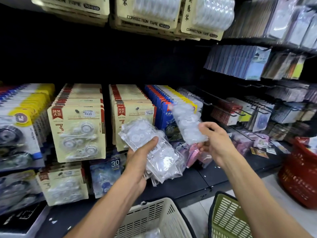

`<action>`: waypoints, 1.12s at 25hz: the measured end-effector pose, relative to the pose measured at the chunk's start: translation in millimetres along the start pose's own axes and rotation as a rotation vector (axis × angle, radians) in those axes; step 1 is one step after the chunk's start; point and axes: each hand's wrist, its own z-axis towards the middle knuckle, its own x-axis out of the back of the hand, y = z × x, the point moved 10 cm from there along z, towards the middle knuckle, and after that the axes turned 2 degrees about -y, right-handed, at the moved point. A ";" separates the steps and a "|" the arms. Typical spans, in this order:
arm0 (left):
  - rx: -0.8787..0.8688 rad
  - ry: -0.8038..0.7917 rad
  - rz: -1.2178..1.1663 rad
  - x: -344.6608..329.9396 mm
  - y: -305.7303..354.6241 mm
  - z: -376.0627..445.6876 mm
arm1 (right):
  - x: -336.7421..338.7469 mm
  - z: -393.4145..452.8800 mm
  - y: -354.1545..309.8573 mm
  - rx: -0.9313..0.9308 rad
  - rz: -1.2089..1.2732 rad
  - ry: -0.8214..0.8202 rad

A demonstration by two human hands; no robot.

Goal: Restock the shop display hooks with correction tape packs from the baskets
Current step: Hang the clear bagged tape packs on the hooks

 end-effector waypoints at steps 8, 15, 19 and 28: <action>0.019 -0.028 0.044 0.1 -11.0 -0.7 | 84.3 14.8 25.0 -0.039 0.258 0.357; -0.001 -0.015 0.040 -1.0 -14.6 0.4 | 80.4 21.0 23.5 -0.024 0.480 0.348; 0.004 -0.001 0.048 -0.5 -18.2 0.7 | 63.3 26.3 23.4 -0.038 0.629 0.186; 0.039 -0.040 0.025 -15.1 -4.7 -16.7 | -57.7 -21.0 16.2 -0.111 -0.471 -0.501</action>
